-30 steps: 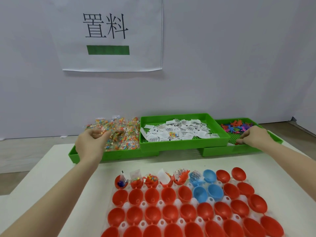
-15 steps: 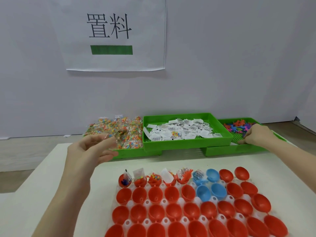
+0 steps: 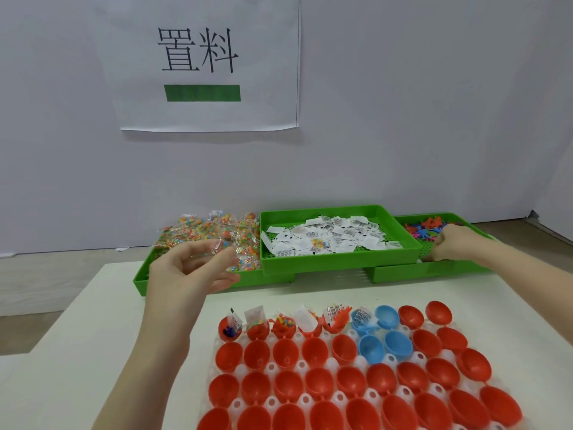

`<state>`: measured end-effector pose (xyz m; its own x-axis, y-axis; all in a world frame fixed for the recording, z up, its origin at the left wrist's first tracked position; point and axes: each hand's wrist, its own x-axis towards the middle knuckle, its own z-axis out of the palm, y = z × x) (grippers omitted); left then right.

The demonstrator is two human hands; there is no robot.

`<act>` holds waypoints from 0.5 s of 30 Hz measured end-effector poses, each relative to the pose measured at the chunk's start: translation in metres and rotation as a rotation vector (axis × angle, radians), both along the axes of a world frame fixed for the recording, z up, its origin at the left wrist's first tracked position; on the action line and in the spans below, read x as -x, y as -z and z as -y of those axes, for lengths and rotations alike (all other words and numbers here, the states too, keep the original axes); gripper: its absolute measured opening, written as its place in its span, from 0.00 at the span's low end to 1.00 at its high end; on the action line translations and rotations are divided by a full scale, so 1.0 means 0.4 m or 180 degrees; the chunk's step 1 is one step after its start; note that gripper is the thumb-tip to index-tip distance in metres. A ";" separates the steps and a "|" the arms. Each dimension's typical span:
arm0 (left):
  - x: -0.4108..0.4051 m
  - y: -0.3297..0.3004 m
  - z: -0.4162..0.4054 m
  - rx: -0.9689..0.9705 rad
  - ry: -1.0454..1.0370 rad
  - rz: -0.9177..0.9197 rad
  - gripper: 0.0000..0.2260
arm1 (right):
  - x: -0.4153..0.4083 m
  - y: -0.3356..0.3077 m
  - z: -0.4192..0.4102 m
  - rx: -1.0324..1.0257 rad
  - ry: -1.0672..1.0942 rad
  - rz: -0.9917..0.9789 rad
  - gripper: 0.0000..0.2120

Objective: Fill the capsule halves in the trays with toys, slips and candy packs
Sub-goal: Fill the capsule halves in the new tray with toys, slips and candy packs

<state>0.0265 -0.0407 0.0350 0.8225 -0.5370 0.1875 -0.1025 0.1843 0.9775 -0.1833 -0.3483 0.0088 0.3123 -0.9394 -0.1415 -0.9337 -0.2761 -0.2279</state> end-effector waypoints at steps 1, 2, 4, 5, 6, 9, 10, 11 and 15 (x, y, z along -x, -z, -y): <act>0.004 0.000 0.001 -0.0002 0.0015 0.0024 0.06 | -0.002 0.002 -0.003 0.0030 0.0045 0.0050 0.15; 0.007 -0.001 0.002 -0.0010 0.0026 0.0030 0.06 | -0.005 0.004 -0.005 0.0086 0.0073 0.0041 0.09; 0.010 -0.001 0.003 -0.0026 0.0036 0.0016 0.06 | -0.013 0.007 -0.004 0.0176 0.0120 0.0071 0.06; 0.011 -0.001 0.004 -0.0033 0.0032 0.0006 0.06 | -0.015 0.007 -0.004 0.0189 0.0140 0.0110 0.07; 0.011 -0.001 0.005 -0.0034 0.0022 0.0005 0.06 | -0.017 0.006 -0.006 0.0202 0.0153 0.0182 0.08; 0.012 -0.001 0.005 -0.0022 0.0012 0.0013 0.07 | -0.017 0.004 -0.009 0.0258 0.0126 0.0451 0.08; 0.013 -0.001 0.006 -0.0017 0.0017 0.0011 0.07 | -0.014 0.005 -0.011 0.0241 0.0137 0.0546 0.08; 0.013 0.000 0.006 -0.0018 0.0023 0.0011 0.07 | -0.010 0.007 -0.011 0.0205 0.0171 0.0661 0.09; 0.011 0.003 0.006 -0.0031 0.0046 -0.0007 0.07 | 0.002 0.005 -0.018 0.0011 0.0292 0.0969 0.12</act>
